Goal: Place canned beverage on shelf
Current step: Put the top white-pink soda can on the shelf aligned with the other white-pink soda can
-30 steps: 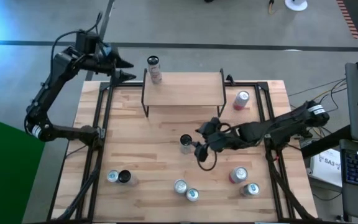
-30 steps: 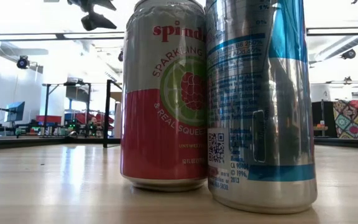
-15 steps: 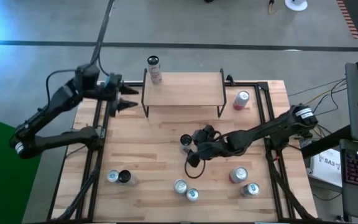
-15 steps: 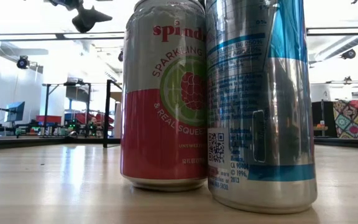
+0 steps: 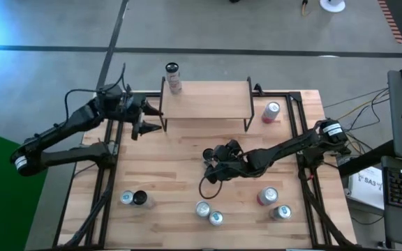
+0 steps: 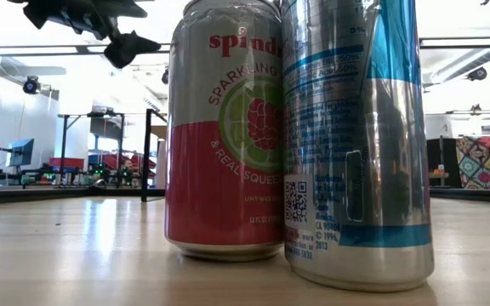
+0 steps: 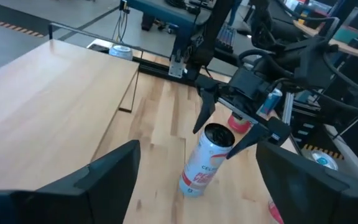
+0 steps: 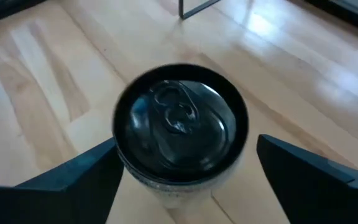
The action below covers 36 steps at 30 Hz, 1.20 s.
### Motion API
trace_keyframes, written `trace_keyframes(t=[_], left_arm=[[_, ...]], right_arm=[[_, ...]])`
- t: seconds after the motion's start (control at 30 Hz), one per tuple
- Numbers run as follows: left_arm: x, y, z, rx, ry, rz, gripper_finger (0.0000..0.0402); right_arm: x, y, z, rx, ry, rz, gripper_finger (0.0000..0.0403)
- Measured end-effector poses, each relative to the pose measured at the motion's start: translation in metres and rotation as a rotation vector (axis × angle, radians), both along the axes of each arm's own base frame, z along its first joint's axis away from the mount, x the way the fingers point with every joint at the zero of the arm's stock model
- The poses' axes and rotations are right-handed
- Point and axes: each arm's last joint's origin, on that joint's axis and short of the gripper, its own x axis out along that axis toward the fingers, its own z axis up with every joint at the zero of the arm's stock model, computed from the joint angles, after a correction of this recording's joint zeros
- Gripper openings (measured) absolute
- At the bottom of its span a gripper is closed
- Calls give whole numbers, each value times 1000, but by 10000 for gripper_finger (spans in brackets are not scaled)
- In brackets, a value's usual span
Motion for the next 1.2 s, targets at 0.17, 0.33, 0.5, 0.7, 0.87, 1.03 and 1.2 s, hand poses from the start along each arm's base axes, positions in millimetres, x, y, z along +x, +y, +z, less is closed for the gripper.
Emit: trace_keyframes(t=[0.17, 0.33, 0.5, 0.7, 0.87, 1.03, 1.2], left_arm=[[5, 4, 4, 9, -1, 1, 304], [11, 8, 1, 32, 24, -13, 299], [17, 11, -5, -8, 49, -40, 299], [24, 10, -9, -92, 69, -72, 299], [30, 7, -12, -118, 86, -96, 299], [37, -1, -6, -102, 56, -146, 299], [44, -12, 2, -99, 5, -192, 299]], right_arm=[[1, -1, 6, -15, -21, 13, 283], [0, -2, 9, -28, -9, 38, 243], [-3, -1, 15, -4, -10, 102, 241], [-10, 2, 54, 28, -116, 312, 238], [-23, 3, 84, 62, -204, 491, 242], [-37, 2, 107, 97, -277, 575, 240], [-47, 1, 127, 122, -376, 620, 244]])
